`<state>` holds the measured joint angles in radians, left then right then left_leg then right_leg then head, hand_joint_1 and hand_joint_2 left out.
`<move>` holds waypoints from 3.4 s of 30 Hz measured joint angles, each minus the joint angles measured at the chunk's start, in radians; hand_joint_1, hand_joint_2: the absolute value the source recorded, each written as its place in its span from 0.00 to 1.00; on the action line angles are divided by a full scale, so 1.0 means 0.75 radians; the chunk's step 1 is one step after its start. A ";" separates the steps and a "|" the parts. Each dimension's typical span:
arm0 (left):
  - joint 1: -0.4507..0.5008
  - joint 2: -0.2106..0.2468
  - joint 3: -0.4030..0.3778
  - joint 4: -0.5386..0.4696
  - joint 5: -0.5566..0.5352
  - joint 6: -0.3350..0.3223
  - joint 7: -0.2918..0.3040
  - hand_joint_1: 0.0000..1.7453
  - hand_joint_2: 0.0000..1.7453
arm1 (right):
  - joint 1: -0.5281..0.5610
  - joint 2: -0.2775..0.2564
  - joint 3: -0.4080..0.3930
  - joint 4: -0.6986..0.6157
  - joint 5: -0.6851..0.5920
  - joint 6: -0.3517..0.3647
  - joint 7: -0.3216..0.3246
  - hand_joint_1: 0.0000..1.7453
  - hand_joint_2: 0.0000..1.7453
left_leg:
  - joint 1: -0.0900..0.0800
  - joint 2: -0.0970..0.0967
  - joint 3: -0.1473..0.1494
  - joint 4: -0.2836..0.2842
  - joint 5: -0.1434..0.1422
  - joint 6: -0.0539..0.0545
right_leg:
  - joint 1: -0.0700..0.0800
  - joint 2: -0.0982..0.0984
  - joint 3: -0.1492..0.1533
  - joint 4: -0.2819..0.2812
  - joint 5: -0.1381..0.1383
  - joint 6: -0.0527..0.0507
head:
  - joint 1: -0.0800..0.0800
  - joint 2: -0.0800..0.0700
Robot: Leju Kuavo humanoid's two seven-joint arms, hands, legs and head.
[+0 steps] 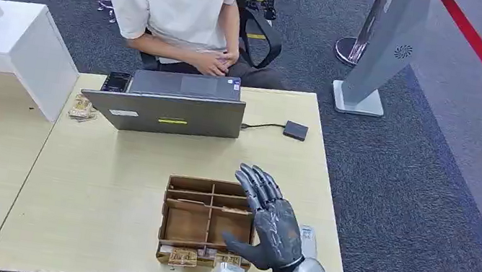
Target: Pass the card to the sensor for recognition and then transmit it.
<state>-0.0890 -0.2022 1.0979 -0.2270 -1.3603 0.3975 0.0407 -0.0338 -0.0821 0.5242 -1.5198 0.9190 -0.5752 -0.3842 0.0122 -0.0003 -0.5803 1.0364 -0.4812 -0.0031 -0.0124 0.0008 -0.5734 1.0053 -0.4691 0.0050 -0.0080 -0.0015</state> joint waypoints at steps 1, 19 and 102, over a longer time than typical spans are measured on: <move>-0.001 -0.002 -0.001 0.000 0.006 0.000 -0.022 0.00 0.00 | -0.004 -0.014 0.005 -0.001 0.005 0.017 0.000 0.00 1.00 | 0.000 0.000 0.000 0.000 0.000 0.000 | 0.000 0.000 0.000 0.000 0.000 0.000 | 0.001 0.000; -0.004 -0.015 -0.001 0.000 0.011 0.000 -0.042 0.00 0.00 | -0.097 -0.073 0.037 0.069 0.134 0.040 0.102 0.03 1.00 | 0.000 0.000 0.000 0.000 0.000 0.000 | 0.000 0.000 0.000 0.000 0.000 0.000 | 0.001 0.000; -0.003 -0.027 -0.002 0.000 -0.009 -0.013 -0.043 0.00 0.00 | -0.158 -0.072 0.064 0.264 0.206 0.036 0.172 0.89 1.00 | 0.000 0.000 0.000 0.000 0.000 0.000 | 0.000 0.000 0.000 0.000 0.000 0.000 | 0.001 0.000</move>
<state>-0.0913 -0.2224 1.0967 -0.2270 -1.3668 0.3876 0.0088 -0.1525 -0.1362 0.5718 -1.3214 1.0738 -0.5482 -0.2548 0.0122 -0.0002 -0.5803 1.0365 -0.4810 -0.0033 -0.0123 0.0008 -0.5735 1.0053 -0.4688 0.0049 -0.0076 -0.0015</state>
